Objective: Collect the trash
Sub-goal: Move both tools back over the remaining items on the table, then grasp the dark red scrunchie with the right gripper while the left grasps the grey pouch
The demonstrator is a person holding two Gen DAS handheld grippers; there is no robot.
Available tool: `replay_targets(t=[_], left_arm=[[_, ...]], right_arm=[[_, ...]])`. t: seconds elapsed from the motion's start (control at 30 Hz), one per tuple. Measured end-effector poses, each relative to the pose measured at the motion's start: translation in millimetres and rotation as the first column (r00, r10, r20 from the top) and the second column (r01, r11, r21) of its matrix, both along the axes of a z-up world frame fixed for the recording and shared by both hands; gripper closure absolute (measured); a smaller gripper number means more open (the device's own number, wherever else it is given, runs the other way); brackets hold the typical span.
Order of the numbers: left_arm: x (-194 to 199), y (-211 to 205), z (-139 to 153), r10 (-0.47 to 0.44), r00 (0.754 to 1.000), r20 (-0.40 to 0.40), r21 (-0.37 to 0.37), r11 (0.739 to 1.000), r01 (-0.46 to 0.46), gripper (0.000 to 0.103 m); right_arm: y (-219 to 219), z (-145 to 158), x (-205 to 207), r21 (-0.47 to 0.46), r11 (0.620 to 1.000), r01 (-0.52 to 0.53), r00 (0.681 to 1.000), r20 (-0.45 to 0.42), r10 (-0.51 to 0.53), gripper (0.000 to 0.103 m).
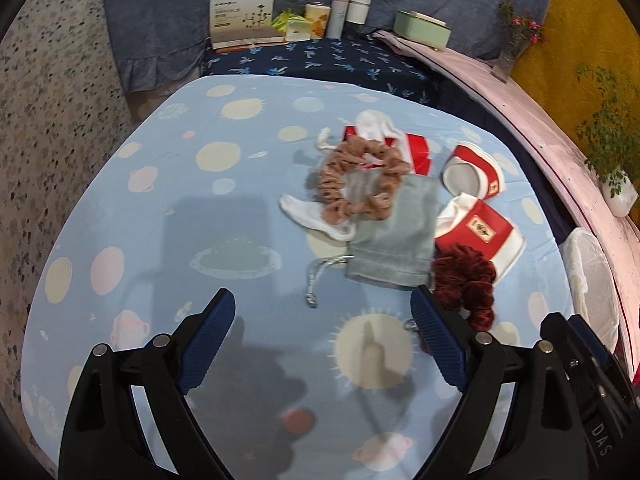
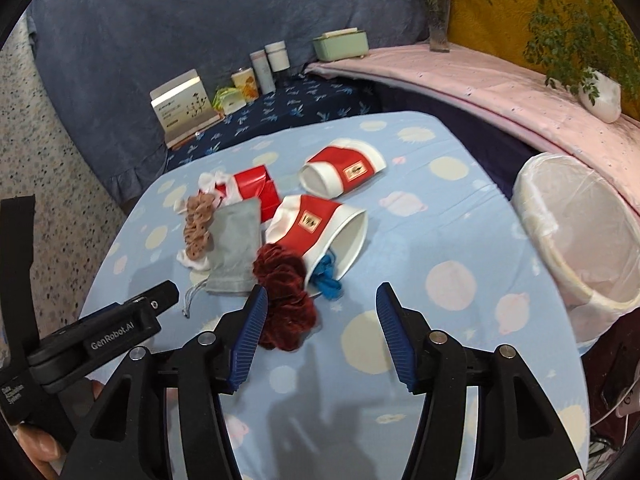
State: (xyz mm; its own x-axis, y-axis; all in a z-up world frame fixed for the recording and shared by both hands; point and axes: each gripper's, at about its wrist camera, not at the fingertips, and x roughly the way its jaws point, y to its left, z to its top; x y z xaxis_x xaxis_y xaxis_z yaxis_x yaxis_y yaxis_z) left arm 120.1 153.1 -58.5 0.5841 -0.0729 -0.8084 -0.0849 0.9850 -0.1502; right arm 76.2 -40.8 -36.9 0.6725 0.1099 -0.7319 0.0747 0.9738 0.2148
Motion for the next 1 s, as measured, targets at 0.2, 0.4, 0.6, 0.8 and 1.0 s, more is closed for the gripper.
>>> replay_targets(t=[0.2,0.4,0.6,0.8,1.0], left_arm=[[4.6,15.5,-7.8,0.023,1.0,-0.016,-0.003,1.0,-0.023,0.018],[12.2,21.3,-14.3,0.027,0.999,-0.03,-0.007,1.0,-0.027,0.018],[19.4,21.0,-18.7,0.018,0.999,-0.041,-0.015,1.0,-0.018,0.018],[26.4,9.7,-21.1,-0.008,0.999,-0.044,-0.016,1.0,0.007,0.018],[34.6,-11.1,-21.2,-0.044,0.998,-0.038,-0.023,0.999,0.043,0.013]], right_arm=[[16.6,-20.8,14.5,0.022,0.999,-0.023,0.998,-0.05,0.024,0.047],[27.8,-37.9,27.0,0.022,0.999,-0.034,0.996,-0.086,0.036,0.047],[32.2,-55.6,36.8,0.031,0.999,-0.04,0.991,-0.124,0.044,0.05],[31.6,-59.9,36.9,0.06,0.996,-0.062,0.989,-0.13,0.069,0.076],[26.4,-42.9,28.4,0.058,0.996,-0.073,0.994,-0.079,0.077,0.087]])
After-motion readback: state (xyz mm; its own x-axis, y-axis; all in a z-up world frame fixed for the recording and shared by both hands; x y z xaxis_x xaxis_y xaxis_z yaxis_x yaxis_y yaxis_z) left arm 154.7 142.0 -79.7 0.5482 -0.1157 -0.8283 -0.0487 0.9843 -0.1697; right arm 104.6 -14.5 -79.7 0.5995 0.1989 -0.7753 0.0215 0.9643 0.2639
